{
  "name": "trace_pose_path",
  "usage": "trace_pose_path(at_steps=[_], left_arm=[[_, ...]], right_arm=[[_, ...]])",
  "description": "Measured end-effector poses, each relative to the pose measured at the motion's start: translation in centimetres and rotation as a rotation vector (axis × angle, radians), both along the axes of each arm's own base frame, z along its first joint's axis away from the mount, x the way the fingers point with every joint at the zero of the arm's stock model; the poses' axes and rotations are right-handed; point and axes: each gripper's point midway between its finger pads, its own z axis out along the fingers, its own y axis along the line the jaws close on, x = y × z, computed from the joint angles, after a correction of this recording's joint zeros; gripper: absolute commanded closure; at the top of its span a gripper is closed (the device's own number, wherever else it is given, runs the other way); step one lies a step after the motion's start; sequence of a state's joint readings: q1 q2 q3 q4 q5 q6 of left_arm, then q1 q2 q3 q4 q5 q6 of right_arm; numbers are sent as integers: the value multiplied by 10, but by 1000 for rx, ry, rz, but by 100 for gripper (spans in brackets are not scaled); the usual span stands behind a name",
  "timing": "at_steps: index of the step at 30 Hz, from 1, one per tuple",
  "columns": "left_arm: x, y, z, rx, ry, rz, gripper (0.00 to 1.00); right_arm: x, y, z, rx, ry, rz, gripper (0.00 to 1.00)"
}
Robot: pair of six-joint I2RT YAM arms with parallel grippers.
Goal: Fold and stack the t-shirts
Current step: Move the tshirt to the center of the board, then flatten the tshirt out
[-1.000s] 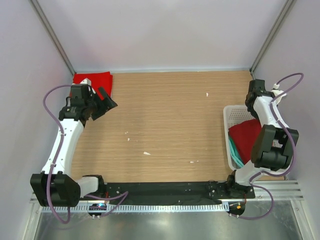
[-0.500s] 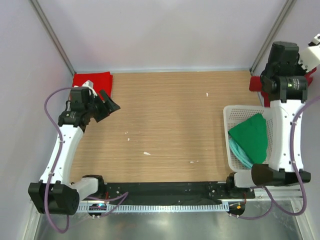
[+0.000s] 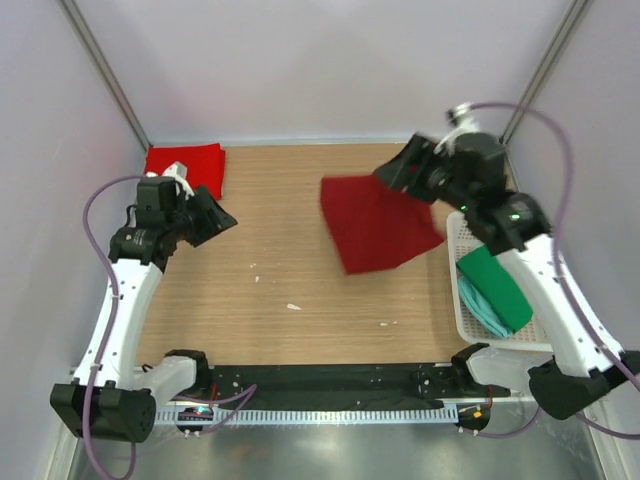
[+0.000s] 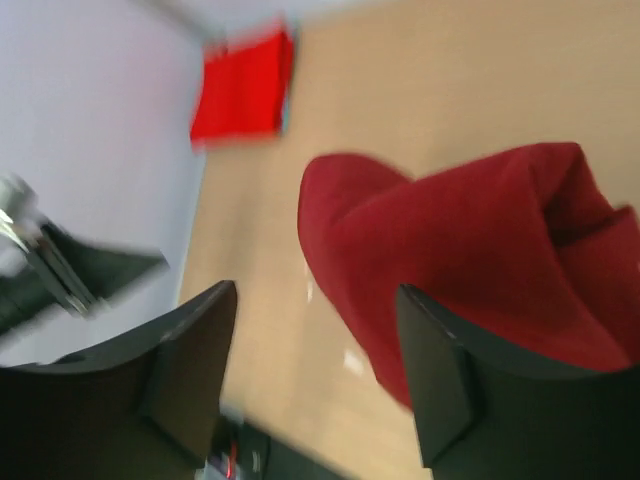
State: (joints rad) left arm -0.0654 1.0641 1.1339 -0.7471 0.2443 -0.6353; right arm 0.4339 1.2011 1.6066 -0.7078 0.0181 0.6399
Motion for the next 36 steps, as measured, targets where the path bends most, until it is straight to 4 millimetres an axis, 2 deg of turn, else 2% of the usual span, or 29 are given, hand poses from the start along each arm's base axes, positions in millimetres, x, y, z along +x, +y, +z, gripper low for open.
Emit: trace_pose_path(at_steps=[1,2,4,6,7,8,9,10,11,14,17,20,22,27,33,36], left_arm=[[-3,-3,1,19,7,-20,50],[-7,-10,5,49,19,-50,48],[-11,-38,16,105,7,-153,40],[-17,-70,21,140,-9,-264,36],[-22,-85,19,151,-10,-311,35],[-28,-99,11,162,-1,-361,35],[-35,-109,0,176,16,-404,34],[-39,-114,-9,188,29,-428,34],[-43,-118,-23,201,50,-453,34],[-49,-123,-58,230,126,-480,36],[-51,-120,-88,256,199,-470,34],[-57,-110,-105,289,244,-448,32],[-56,-109,-106,300,239,-448,31],[-47,-119,-103,273,203,-462,37],[-47,-123,-104,247,212,-464,36],[-49,-117,-100,238,204,-450,36]], right_arm=[[-9,21,-38,12,78,109,25],[-18,34,-81,2,184,181,20],[-40,40,-161,-39,402,253,19],[-59,34,-208,-93,550,271,21],[-65,31,-217,-110,585,276,23],[-69,28,-226,-140,613,283,31],[-68,25,-230,-163,616,290,34],[-67,24,-234,-182,621,292,46],[-65,21,-239,-210,622,299,51],[-59,20,-257,-257,638,339,54],[-55,33,-274,-234,654,422,46],[-57,40,-294,-213,671,470,38],[-55,47,-299,-194,665,491,35],[-22,72,-295,-123,572,526,35],[17,105,-298,-42,517,564,37],[27,118,-302,-5,509,578,60]])
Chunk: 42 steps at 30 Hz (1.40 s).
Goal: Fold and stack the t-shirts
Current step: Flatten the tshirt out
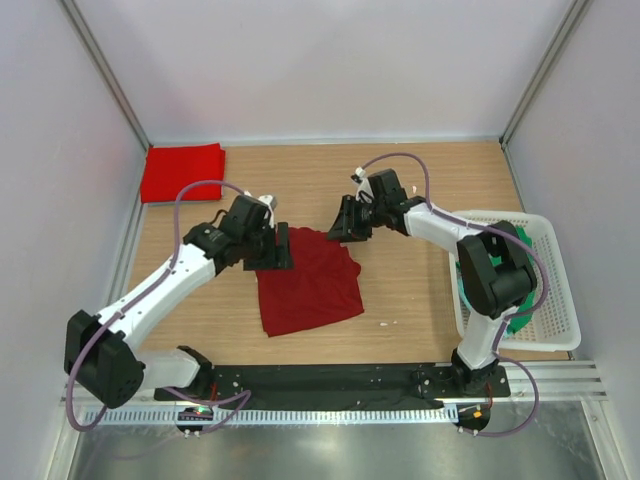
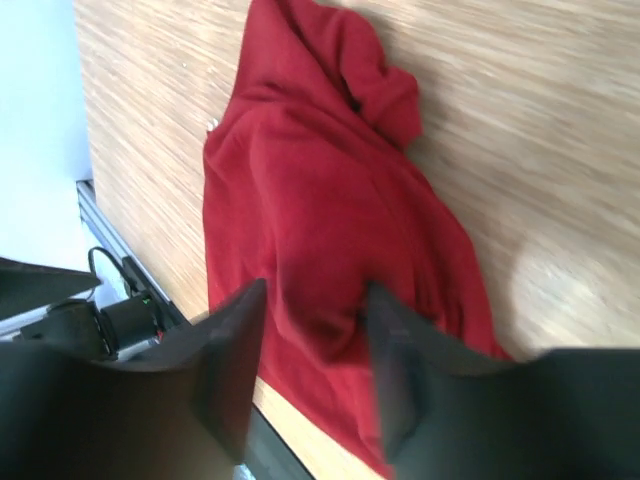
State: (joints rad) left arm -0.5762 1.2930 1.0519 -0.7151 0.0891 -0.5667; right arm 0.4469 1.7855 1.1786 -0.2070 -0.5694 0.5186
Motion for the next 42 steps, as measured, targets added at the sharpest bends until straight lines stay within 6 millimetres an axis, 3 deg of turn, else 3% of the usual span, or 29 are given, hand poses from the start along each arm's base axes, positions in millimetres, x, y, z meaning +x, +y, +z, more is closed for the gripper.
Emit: trace_pose_path(at_steps=[4,8,11,13,15,17,18,20,21,22,24,26,27,29,31,33,35,38,39,42], left_arm=[[4,16,17,-20,-51,49,36],[10,37,31,-27,-96,104,36],[13,51,36,-20,-111,142,37],[14,58,39,-13,-124,163,37],[14,66,44,-1,-142,178,37],[17,75,53,18,-181,206,36],[18,79,58,27,-199,222,34],[22,91,72,53,-248,265,27],[23,97,79,69,-271,290,24],[23,105,86,91,-297,320,20],[23,121,98,134,-336,375,14],[20,135,104,174,-357,424,14],[18,140,104,192,-359,439,14],[15,146,102,218,-350,456,13],[12,150,98,238,-341,463,11],[10,153,92,254,-329,467,10],[9,153,84,264,-309,462,13],[11,145,65,256,-259,430,25],[12,140,57,251,-233,412,28],[15,126,33,242,-145,346,39]], right_arm=[[10,14,-4,44,37,-11,99],[25,10,2,23,30,-80,99],[50,-8,27,-87,-62,-151,99],[72,-16,73,-125,-173,-168,99],[90,-12,141,-87,-322,-165,99],[89,-1,200,-4,-433,-137,99],[78,9,224,41,-479,-109,97],[43,40,248,121,-513,-13,74],[15,65,253,177,-517,72,59],[-21,92,250,225,-489,180,41],[-79,128,223,244,-408,367,36],[-124,146,178,209,-289,507,28],[-133,143,154,177,-235,525,12],[-127,118,108,107,-119,472,4],[-103,80,77,57,-50,349,4],[-76,42,66,20,-32,213,4],[-51,21,73,1,-82,111,4],[-38,24,88,9,-169,75,14],[-38,29,89,12,-181,78,29],[-34,47,79,28,-166,101,39]])
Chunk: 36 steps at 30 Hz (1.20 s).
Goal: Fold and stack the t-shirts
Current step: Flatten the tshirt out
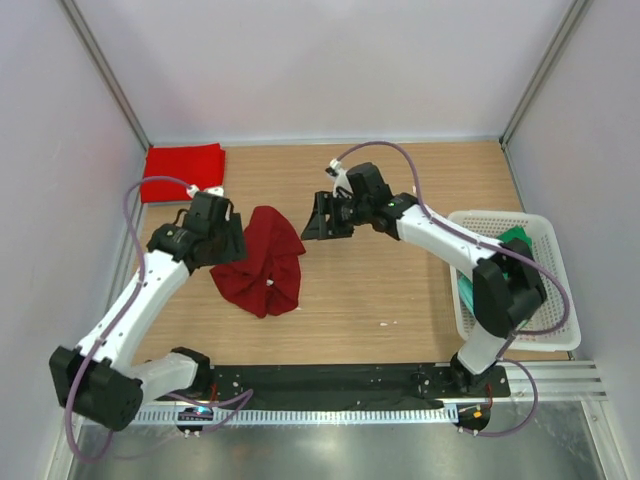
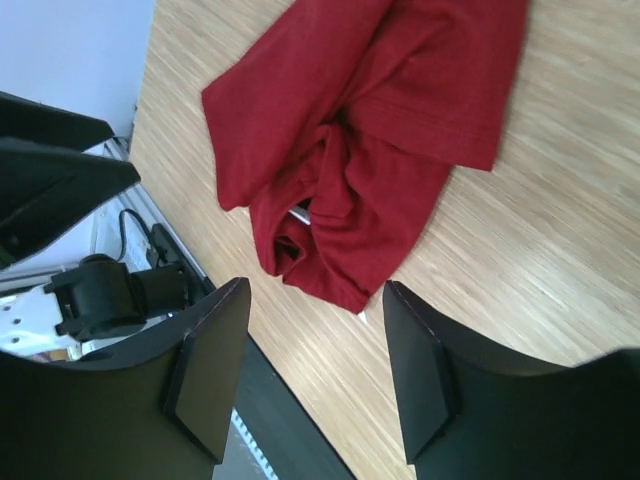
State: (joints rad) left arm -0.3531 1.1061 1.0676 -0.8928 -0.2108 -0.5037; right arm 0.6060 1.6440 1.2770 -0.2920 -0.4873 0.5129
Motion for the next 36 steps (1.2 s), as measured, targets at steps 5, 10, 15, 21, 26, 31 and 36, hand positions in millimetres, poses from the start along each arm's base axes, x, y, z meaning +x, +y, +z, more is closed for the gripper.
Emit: trace_pose_path(at_steps=[5,10,15,21,26,31,36], left_arm=[[1,-20,-44,-26,190,-72,32],[-12,-30,-69,-73,299,-108,28],[-15,-40,-74,-126,317,-127,36],[-8,-42,-91,-191,341,-99,46],[-3,-34,-98,-256,350,-41,59],[4,-35,-96,-291,329,-31,100],[7,-29,-91,-288,313,-26,100]], right_arm=[[-5,45,-49,-55,70,104,30],[-34,75,-83,-99,126,192,29],[-29,81,-85,-78,133,173,49],[-14,87,-100,-64,147,123,55],[-5,98,-120,-78,166,122,55],[7,110,-126,-77,156,128,75],[11,106,-125,-123,130,129,99]])
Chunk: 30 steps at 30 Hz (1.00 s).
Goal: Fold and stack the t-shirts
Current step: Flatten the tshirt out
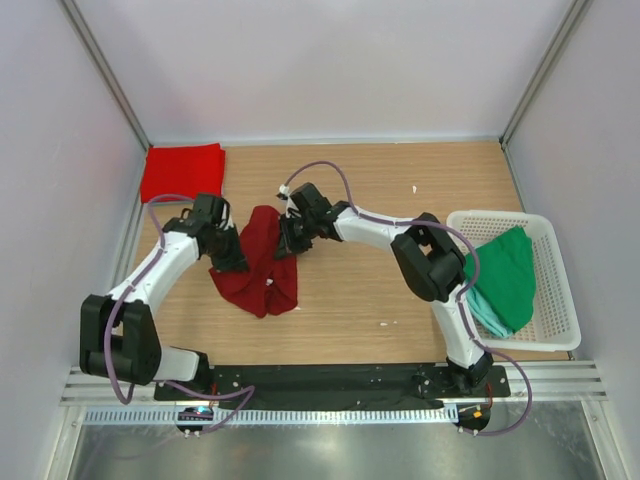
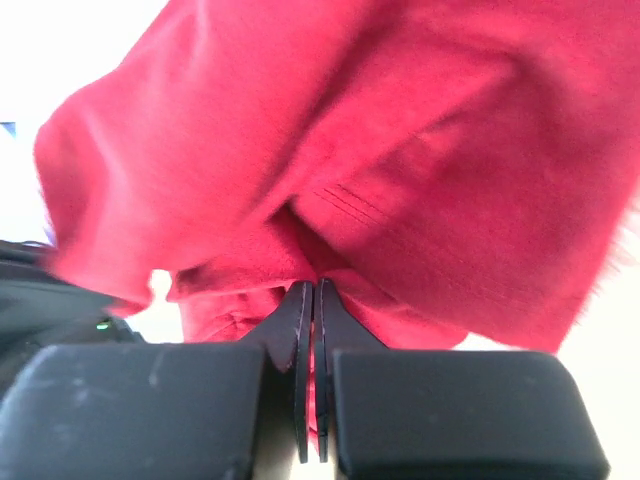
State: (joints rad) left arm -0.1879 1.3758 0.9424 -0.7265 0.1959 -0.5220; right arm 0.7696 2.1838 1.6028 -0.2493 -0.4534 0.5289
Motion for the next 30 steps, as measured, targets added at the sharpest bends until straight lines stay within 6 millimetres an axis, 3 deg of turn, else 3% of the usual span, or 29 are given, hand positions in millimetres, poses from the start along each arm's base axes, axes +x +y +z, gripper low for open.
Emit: trace_pose_path(at_steps=[3,6,10,14,17,22,26,30], left_arm=[[9,11,27,31,-57,25,100],[29,21,78,69,-183,40,100],[48,37,149,140,-374,72,100],[52,56,191,231,-461,102,100],[54,72,216,310,-517,140,100],[52,91,224,401,-532,180,100],[44,95,206,430,-490,178,100],[29,102,182,460,-427,183,100]], right_arm=[[6,-16,1,-87,-46,-17,99],[8,-48,20,-210,-115,-53,99],[21,-102,99,-288,-318,-162,99],[16,-156,202,-250,-535,-301,99],[1,-190,254,-207,-655,-390,99],[-24,-247,279,-251,-742,-533,99],[-27,-288,286,-327,-766,-648,99],[-17,-311,293,-341,-763,-726,99]])
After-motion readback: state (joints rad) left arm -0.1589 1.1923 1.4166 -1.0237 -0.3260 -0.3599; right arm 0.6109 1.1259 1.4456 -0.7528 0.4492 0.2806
